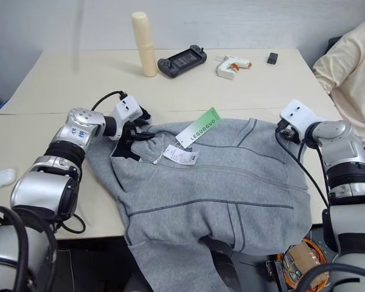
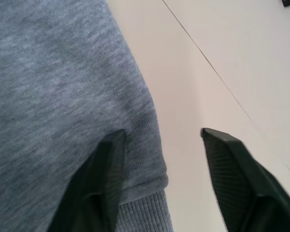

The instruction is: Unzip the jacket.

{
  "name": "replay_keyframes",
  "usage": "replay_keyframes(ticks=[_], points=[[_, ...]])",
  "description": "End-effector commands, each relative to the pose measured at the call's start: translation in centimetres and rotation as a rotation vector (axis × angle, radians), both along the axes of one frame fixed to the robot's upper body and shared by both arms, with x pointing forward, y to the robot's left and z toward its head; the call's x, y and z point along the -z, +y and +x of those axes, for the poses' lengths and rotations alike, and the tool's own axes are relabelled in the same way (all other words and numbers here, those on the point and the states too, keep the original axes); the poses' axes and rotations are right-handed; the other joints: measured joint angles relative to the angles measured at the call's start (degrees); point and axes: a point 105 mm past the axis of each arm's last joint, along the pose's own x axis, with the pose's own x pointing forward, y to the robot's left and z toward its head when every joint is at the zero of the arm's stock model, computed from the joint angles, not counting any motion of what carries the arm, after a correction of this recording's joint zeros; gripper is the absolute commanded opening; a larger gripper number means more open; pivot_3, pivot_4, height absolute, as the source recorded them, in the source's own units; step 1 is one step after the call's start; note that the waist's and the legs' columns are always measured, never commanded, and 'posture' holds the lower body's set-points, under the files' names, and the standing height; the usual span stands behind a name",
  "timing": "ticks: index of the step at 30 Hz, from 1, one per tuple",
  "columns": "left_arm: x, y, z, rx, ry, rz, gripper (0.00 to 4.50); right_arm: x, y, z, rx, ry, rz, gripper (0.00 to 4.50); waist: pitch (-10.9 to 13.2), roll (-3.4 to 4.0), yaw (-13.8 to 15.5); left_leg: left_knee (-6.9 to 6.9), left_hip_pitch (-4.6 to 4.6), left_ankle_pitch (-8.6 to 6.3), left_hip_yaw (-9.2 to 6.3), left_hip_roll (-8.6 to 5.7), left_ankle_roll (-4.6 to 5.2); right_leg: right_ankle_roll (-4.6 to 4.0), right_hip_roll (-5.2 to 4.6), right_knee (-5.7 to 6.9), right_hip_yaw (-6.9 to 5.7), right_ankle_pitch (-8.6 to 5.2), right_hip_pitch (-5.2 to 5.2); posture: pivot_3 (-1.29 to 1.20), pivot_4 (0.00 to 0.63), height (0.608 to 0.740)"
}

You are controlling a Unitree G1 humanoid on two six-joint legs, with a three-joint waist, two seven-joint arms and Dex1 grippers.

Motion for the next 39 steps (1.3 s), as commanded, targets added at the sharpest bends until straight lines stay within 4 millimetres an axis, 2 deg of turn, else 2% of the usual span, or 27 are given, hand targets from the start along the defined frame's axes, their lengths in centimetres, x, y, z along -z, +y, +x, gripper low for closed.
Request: replay_keyframes(ticks=[1,3,5,7,9,13,15,17,18,20,24,27,31,36,39], points=[[-2.4,1.0,0.1,-0.012,-0.062,-0.036,4.04,-2.7,-0.9,-0.6,-0.022,-0.083,-0.107,3.89,0.0,0.00,0.0,0.00,0.00,0.00,0.01,0.00,0.00,0.00,0.00,0.00,0.01,0.00,0.00,0.00,0.150,0.740],[-3.5,1.0,-0.2,0.014,-0.064,-0.084,4.49,-3.4,-0.7,-1.1,-0.065,-0.109,-0.154,4.46,0.0,0.00,0.0,-0.03,0.00,0.00,0.03,0.00,0.00,0.00,-0.01,-0.01,0.04,0.00,-0.03,0.00,0.150,0.740],[-5.0,0.6,-0.9,0.078,-0.059,-0.140,4.49,-4.2,0.1,-2.0,-0.115,-0.128,-0.146,4.46,0.0,0.00,0.1,-0.05,-0.02,0.00,0.05,0.00,0.00,0.00,-0.01,-0.02,0.05,0.00,-0.06,0.00,0.150,0.740],[-6.5,-0.2,-2.1,0.179,-0.039,-0.208,4.49,-4.7,1.9,-3.4,-0.193,-0.122,-0.056,4.46,0.0,0.00,0.3,-0.04,-0.03,0.00,0.05,0.00,0.00,0.00,-0.01,-0.03,0.03,0.00,-0.05,0.00,0.150,0.740],[-7.2,-1.0,-3.8,0.302,-0.011,-0.221,4.49,-5.4,3.9,-5.1,-0.267,-0.136,0.005,4.46,0.0,0.00,0.3,0.01,-0.05,0.00,0.02,0.00,0.00,0.00,0.01,-0.03,0.03,0.00,-0.04,0.00,0.150,0.740],[-5.5,-1.5,-7.1,0.479,0.024,-0.045,4.49,-6.0,9.6,-8.7,-0.449,-0.159,0.024,4.46,0.0,0.04,0.1,0.01,0.06,-0.03,-0.03,0.02,-0.05,0.00,0.04,0.01,0.07,0.00,0.03,0.00,0.150,0.740],[-4.5,-1.4,-8.6,0.541,0.056,0.030,4.49,-5.5,12.3,-9.8,-0.511,-0.172,0.021,4.46,0.0,0.05,0.0,0.00,0.12,-0.06,0.00,0.08,-0.11,-0.02,0.11,0.01,0.15,-0.01,0.04,0.00,0.150,0.740],[-2.8,-0.7,-9.0,0.549,0.070,0.133,4.49,-4.8,15.3,-10.3,-0.577,-0.200,0.011,4.46,0.0,0.04,0.0,0.04,0.12,-0.06,0.00,0.15,-0.15,-0.04,0.14,0.03,0.17,-0.02,0.03,0.00,0.150,0.740],[-1.9,-0.2,-8.9,0.541,0.071,0.183,4.49,-4.0,17.0,-10.4,-0.609,-0.212,0.018,4.46,0.0,0.04,0.1,0.06,0.13,-0.06,-0.02,0.15,-0.16,-0.06,0.13,0.06,0.17,-0.03,0.03,0.00,0.150,0.740],[-0.8,0.2,-8.7,0.528,0.071,0.228,4.49,-3.0,19.2,-10.3,-0.641,-0.222,0.025,4.46,0.0,0.03,0.1,0.11,0.13,-0.07,-0.05,0.16,-0.18,-0.10,0.12,0.08,0.20,-0.05,0.05,0.00,0.150,0.740],[-0.8,0.1,-7.7,0.490,0.052,0.207,4.49,-0.7,24.5,-9.0,-0.712,-0.231,0.036,4.46,0.0,0.02,0.8,0.18,0.04,-0.07,-0.07,0.02,-0.11,-0.10,0.02,0.13,0.15,-0.05,0.02,0.00,0.150,0.740],[-1.1,-0.1,-8.1,0.511,0.067,0.179,4.49,0.4,27.0,-8.3,-0.737,-0.226,0.050,4.46,0.0,0.02,0.8,0.19,0.03,-0.08,-0.08,0.03,-0.09,-0.10,0.04,0.13,0.08,-0.05,0.02,0.00,0.150,0.740],[-1.0,-0.5,-7.9,0.508,0.054,0.166,4.49,1.9,28.5,-7.3,-0.745,-0.211,0.027,4.46,0.0,0.02,0.9,0.19,0.02,-0.08,-0.10,0.04,-0.09,-0.10,0.06,0.12,0.05,-0.06,0.04,0.00,0.150,0.740],[-1.1,-1.3,-7.7,0.500,0.038,0.124,4.49,3.7,28.6,-7.3,-0.753,-0.175,-0.016,4.46,0.0,0.02,0.9,0.19,0.02,-0.07,-0.12,0.03,-0.08,-0.10,0.05,0.12,0.06,-0.06,0.06,0.00,0.150,0.740],[-1.2,-1.7,-7.5,0.494,0.021,0.111,4.49,4.1,28.2,-6.6,-0.712,-0.205,-0.048,4.46,0.0,0.02,0.5,0.19,0.03,-0.07,-0.12,0.04,-0.08,-0.10,0.07,0.12,0.05,-0.05,0.06,0.00,0.150,0.740]])
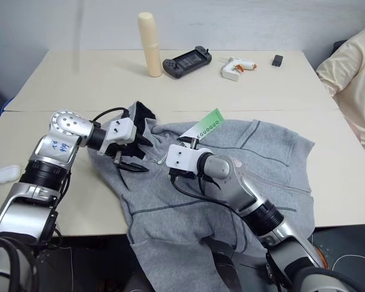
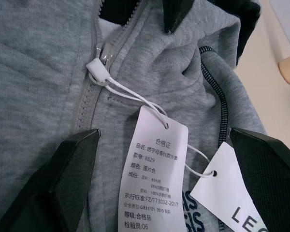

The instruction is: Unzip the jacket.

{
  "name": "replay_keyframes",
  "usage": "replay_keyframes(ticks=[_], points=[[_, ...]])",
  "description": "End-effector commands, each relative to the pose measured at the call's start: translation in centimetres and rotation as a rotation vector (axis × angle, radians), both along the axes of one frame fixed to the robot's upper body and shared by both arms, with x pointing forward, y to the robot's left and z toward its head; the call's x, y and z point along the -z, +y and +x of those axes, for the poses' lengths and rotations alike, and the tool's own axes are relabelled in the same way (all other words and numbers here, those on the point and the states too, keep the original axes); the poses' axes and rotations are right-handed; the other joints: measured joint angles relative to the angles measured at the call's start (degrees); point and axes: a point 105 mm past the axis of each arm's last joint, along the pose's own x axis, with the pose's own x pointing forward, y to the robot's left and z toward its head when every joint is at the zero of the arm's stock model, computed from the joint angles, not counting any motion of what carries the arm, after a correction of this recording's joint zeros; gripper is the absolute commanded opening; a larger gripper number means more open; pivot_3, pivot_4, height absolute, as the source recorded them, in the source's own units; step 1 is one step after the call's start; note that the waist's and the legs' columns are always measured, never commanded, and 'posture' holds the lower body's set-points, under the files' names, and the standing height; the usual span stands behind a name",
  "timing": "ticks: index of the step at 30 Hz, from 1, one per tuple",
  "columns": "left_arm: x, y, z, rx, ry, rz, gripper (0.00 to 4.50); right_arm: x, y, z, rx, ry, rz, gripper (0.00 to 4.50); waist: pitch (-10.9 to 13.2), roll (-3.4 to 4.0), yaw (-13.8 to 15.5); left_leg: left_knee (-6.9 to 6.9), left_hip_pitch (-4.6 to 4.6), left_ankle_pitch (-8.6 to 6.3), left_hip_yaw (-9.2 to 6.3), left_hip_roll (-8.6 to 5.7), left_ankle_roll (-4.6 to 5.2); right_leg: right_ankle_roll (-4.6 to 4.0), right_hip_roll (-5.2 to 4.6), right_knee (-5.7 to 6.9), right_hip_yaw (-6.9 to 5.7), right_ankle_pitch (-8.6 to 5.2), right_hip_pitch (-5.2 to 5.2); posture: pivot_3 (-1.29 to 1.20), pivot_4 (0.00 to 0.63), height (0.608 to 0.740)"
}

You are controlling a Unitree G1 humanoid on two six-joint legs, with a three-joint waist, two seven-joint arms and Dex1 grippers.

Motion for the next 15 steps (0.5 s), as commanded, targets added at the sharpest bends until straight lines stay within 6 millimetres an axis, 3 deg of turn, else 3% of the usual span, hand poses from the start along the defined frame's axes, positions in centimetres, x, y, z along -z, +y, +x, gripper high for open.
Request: replay_keyframes(ticks=[1,7,15], points=[[-1.7,-0.6,0.3,0.007,-0.068,-0.038,4.49,0.1,0.1,0.5,0.018,-0.068,-0.022,4.46,0.0,0.00,-0.3,0.00,0.00,0.00,0.00,0.00,0.00,0.00,0.00,0.00,0.00,0.00,0.00,0.00,0.150,0.740],[-1.9,-0.6,0.5,0.003,-0.075,-0.051,4.49,0.7,-0.8,2.3,0.095,-0.104,-0.043,4.46,0.0,0.00,-0.6,-0.01,0.03,0.01,-0.01,0.02,-0.01,0.00,0.01,0.02,0.01,0.00,0.02,0.00,0.150,0.740],[-2.0,-0.7,0.9,0.004,-0.092,-0.051,4.49,-0.9,-2.9,3.9,0.216,-0.254,-0.087,4.46,0.0,0.00,-0.6,0.00,0.02,0.01,-0.07,0.00,-0.01,0.00,-0.02,0.01,0.03,0.00,0.06,0.00,0.150,0.740]])
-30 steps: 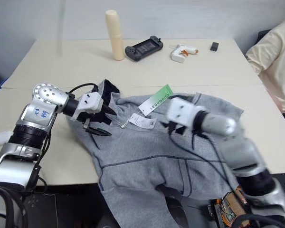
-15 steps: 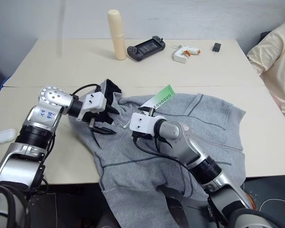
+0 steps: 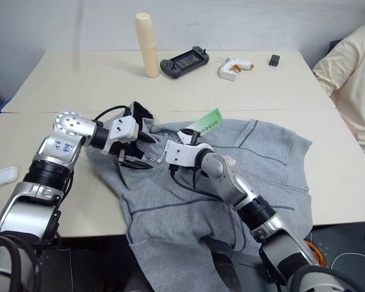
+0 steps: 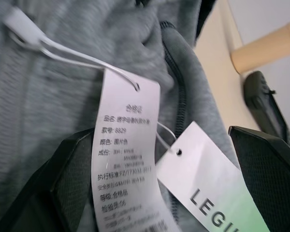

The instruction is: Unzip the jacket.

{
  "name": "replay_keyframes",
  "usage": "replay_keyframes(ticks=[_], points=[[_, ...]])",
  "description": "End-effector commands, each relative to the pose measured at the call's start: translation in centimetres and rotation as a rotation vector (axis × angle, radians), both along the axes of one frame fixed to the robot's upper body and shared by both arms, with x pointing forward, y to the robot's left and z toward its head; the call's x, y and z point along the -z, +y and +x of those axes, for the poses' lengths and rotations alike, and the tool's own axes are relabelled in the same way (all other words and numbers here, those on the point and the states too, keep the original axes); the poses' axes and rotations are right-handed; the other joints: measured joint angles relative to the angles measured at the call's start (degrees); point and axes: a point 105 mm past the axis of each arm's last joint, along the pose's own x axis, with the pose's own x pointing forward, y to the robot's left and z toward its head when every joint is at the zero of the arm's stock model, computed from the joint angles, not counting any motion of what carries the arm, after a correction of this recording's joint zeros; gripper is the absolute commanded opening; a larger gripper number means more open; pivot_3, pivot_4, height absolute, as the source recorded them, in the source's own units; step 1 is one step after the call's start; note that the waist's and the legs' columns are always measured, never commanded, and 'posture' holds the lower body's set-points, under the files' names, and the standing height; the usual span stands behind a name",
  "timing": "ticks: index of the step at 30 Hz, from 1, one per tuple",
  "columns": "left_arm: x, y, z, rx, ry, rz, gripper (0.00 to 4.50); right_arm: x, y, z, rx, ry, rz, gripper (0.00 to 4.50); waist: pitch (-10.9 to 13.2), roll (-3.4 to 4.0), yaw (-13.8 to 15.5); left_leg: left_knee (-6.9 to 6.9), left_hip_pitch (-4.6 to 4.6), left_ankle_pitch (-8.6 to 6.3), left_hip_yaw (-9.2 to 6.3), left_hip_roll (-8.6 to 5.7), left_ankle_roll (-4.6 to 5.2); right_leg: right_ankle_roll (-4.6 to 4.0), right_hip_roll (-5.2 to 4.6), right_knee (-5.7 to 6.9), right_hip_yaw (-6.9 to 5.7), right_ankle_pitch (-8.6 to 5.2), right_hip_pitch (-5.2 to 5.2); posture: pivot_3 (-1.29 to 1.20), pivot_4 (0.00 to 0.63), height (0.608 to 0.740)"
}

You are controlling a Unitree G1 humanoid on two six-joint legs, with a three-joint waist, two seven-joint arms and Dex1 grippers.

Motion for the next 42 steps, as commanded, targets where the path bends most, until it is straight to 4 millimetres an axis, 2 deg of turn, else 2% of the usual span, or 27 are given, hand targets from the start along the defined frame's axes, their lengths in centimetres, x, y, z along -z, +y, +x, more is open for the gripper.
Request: replay_keyframes(ticks=[1,4,8,9,11,17,21,23,28,33,37,42], points=[[-1.5,-0.3,0.2,0.016,-0.056,-0.024,4.49,-0.5,-2.4,0.9,0.099,-0.045,-0.024,4.46,0.0,0.00,-0.1,-0.01,0.00,0.00,0.01,0.00,0.00,0.00,0.00,0.00,0.00,0.00,-0.01,0.00,0.150,0.740],[-1.6,-0.4,0.4,0.017,-0.060,-0.026,4.49,-0.4,-3.0,1.2,0.128,-0.042,0.002,4.46,0.0,0.00,-0.1,-0.01,0.00,0.00,0.01,0.00,0.00,0.00,0.01,0.00,-0.01,0.00,-0.01,0.00,0.150,0.740],[-1.3,-0.4,0.4,0.024,-0.064,-0.012,4.49,-0.2,-1.8,0.9,0.083,-0.020,0.051,4.46,0.0,0.00,-0.1,-0.02,0.00,0.00,0.03,0.00,0.00,0.00,0.02,-0.01,-0.01,0.00,-0.01,0.00,0.150,0.740],[-1.2,-0.5,0.4,0.026,-0.064,-0.010,4.50,-0.2,-1.5,0.9,0.077,-0.016,0.067,4.29,0.0,0.00,-0.1,-0.02,0.00,0.00,0.03,0.00,0.00,0.00,0.02,-0.01,-0.01,0.00,-0.01,0.00,0.150,0.740],[-0.9,-0.9,0.5,0.030,-0.063,-0.012,4.50,0.1,-1.2,1.0,0.073,-0.007,0.076,3.87,0.0,0.00,-0.2,-0.03,0.01,0.00,0.03,0.02,0.00,0.00,0.03,-0.01,-0.01,0.00,-0.01,0.00,0.150,0.740],[-0.8,-1.9,0.5,0.045,-0.058,-0.035,4.50,1.5,-1.3,1.1,0.059,0.008,0.059,1.81,0.0,0.00,-0.1,-0.03,0.01,0.00,0.02,0.01,0.00,0.00,0.02,-0.01,0.01,0.00,-0.01,0.00,0.150,0.740],[-0.1,-2.5,0.9,0.040,-0.048,-0.043,4.50,1.6,-2.4,1.2,0.095,0.032,0.113,0.39,0.0,0.00,-0.1,-0.05,0.00,0.00,0.00,0.01,0.00,0.00,0.02,-0.02,0.01,0.00,-0.01,0.00,0.150,0.740],[0.2,-2.7,1.2,0.035,-0.054,-0.039,4.50,1.2,-3.3,1.3,0.142,0.052,0.194,0.02,0.0,0.00,0.0,-0.04,0.00,0.00,-0.01,0.00,0.00,0.00,0.01,-0.03,-0.01,0.00,0.03,0.00,0.150,0.740],[1.0,-2.7,1.6,0.045,-0.046,-0.016,4.50,-0.2,-4.7,0.9,0.216,0.107,0.421,0.02,0.0,0.00,-0.1,-0.05,0.00,0.00,-0.03,0.00,0.01,0.00,0.03,-0.05,-0.01,0.00,0.03,0.00,0.150,0.740],[1.5,-2.8,1.9,0.044,-0.026,-0.019,4.50,-1.3,-5.2,-0.2,0.224,0.112,0.516,0.02,0.0,0.00,-0.1,-0.08,-0.01,0.00,-0.01,0.00,0.01,0.00,0.03,-0.06,-0.01,0.00,0.00,0.00,0.150,0.740],[3.8,-3.1,2.1,0.022,0.007,0.023,4.50,-2.3,-6.1,-1.7,0.238,0.102,0.577,0.02,0.0,0.00,0.1,-0.10,-0.01,0.00,-0.03,-0.01,0.01,0.00,0.02,-0.10,-0.01,0.00,0.01,0.00,0.150,0.740],[6.4,-1.9,2.6,-0.053,0.021,0.098,4.50,-2.8,-8.7,-3.0,0.320,0.073,0.605,0.02,0.0,-0.03,0.2,-0.09,0.02,0.00,-0.07,-0.03,0.01,0.00,0.00,-0.10,-0.01,0.00,0.07,0.00,0.150,0.740]])
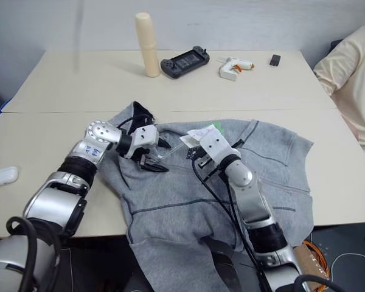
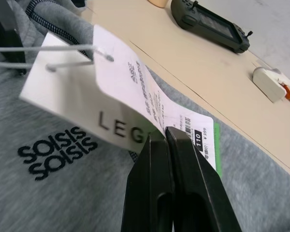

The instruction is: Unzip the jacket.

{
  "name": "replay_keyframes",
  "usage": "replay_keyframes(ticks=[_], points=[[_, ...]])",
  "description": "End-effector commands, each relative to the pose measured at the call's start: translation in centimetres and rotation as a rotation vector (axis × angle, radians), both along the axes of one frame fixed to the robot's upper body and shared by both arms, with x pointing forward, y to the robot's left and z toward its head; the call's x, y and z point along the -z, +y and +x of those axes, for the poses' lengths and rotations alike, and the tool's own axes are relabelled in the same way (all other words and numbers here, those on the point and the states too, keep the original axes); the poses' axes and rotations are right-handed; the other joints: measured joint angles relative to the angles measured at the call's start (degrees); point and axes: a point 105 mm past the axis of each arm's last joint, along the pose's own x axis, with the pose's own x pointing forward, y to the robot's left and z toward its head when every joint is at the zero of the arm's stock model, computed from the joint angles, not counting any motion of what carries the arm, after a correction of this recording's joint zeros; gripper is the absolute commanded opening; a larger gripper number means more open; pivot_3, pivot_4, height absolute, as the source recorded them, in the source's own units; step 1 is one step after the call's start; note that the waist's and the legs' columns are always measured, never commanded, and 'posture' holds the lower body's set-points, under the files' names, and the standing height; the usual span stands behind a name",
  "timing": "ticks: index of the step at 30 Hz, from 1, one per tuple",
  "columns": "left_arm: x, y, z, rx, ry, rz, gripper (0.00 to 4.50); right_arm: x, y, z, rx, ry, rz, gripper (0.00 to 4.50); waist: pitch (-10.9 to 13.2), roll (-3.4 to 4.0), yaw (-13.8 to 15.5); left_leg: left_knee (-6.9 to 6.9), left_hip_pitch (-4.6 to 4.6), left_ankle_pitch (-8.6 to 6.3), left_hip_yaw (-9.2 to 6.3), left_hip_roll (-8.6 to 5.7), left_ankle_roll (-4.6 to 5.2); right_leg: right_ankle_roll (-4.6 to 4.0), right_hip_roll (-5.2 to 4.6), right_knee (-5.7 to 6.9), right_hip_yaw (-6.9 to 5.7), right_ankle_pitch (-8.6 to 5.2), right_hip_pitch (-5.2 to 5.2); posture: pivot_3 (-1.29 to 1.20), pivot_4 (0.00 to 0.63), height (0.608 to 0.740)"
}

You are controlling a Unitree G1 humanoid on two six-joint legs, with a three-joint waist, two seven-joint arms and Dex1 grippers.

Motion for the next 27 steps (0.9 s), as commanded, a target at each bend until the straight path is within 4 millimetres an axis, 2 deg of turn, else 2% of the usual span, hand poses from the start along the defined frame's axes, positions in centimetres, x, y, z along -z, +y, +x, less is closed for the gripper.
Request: replay_keyframes(ticks=[1,7,13,17,19,21,25,27], points=[[2.5,1.4,0.3,-0.074,0.028,0.082,4.50,-2.1,-2.3,-0.7,0.086,-0.066,0.029,0.02,0.0,-0.04,0.0,0.01,0.05,0.00,0.00,-0.01,0.01,0.00,-0.01,0.01,0.00,0.00,0.04,0.00,0.150,0.740],[2.9,2.6,0.0,-0.074,0.034,0.099,4.50,-1.5,-5.1,-1.6,0.227,-0.034,0.097,0.02,-0.1,-0.09,0.0,0.01,0.15,0.01,-0.07,0.00,0.02,0.00,-0.05,0.07,0.05,0.00,0.13,0.00,0.150,0.740],[1.8,2.4,-0.5,-0.044,0.108,0.001,4.50,-0.6,-5.0,-2.7,0.234,-0.013,0.102,0.02,-0.1,-0.09,-0.2,-0.02,0.12,0.01,-0.06,0.00,0.02,-0.01,-0.03,0.06,0.01,0.00,0.09,0.00,0.150,0.740],[0.8,2.3,-0.7,-0.005,0.109,-0.023,3.64,-0.2,-4.2,-2.8,0.197,0.011,0.105,0.00,-0.1,-0.09,-0.2,-0.06,0.07,0.01,-0.02,0.00,0.02,-0.01,-0.01,0.02,-0.04,0.00,0.02,0.00,0.150,0.740],[0.6,2.8,-1.0,0.016,0.104,0.013,3.18,0.2,-3.6,-2.6,0.163,0.025,0.084,0.00,-0.1,-0.09,-0.2,-0.07,0.05,0.01,-0.03,0.00,0.02,-0.01,0.00,-0.01,-0.06,0.00,0.01,0.00,0.150,0.740],[0.3,3.4,-1.1,0.032,0.095,0.037,3.18,0.5,-3.1,-2.4,0.138,0.036,0.056,0.00,-0.1,-0.09,-0.3,-0.10,0.05,0.01,-0.01,0.00,0.02,-0.01,0.00,-0.03,-0.06,0.00,-0.01,0.00,0.150,0.740],[-1.8,4.1,-1.4,0.055,0.094,-0.011,3.18,0.5,-2.4,-2.2,0.090,0.034,0.016,0.00,-0.1,-0.10,-0.4,-0.21,0.06,0.02,0.04,0.02,0.01,-0.04,0.03,-0.03,-0.06,-0.02,-0.09,0.00,0.150,0.740],[-2.3,4.4,-1.9,0.085,0.111,-0.020,2.81,0.5,-1.9,-2.2,0.051,0.031,-0.012,0.00,-0.1,-0.10,-0.4,-0.23,0.03,0.02,0.05,0.02,0.00,-0.04,0.03,-0.03,-0.06,-0.02,-0.12,0.00,0.150,0.740]])
